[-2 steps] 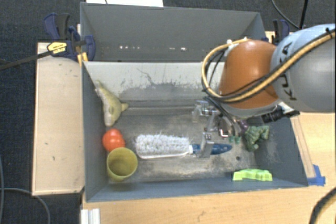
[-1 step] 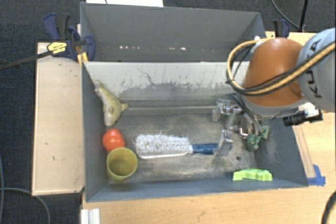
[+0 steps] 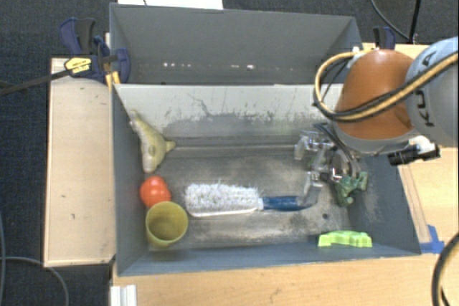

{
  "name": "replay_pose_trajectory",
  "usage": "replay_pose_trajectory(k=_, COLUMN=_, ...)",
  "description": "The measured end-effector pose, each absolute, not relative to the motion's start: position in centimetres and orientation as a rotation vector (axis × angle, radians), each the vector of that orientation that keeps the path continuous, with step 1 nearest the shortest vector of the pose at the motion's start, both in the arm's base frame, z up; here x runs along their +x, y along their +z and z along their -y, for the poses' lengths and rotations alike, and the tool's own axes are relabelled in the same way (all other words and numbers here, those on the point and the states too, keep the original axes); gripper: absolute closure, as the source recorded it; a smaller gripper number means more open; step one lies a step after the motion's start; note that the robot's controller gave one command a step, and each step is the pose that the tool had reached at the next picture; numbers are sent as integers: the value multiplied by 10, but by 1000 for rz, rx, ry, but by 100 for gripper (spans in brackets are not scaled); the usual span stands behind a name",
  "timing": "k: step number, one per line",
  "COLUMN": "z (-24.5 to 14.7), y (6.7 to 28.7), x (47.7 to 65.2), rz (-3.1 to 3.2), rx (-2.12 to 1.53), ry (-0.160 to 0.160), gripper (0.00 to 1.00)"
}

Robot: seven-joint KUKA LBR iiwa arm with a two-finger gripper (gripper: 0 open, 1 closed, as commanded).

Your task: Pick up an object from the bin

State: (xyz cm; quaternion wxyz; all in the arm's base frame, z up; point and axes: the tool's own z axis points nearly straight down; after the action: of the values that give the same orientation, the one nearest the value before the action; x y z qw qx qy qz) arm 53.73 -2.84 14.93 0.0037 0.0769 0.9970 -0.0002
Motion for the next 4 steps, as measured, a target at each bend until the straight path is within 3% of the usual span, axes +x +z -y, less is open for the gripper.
replay_pose_trajectory(k=1, z=-6, y=104, x=535, rz=-3134, rx=99, ry=-4, gripper=0)
replay_pose_trajectory(k=2, z=-39, y=79, x=549, rz=-3140, rx=-68, ry=7, gripper=0)
replay_pose_trajectory(k=3, z=-90, y=77, x=523, rz=-3141, rx=-56, ry=2, gripper=100)
replay_pose_trajectory(k=4, z=-90, y=77, x=523, rz=-3141, rx=-55, ry=2, gripper=100)
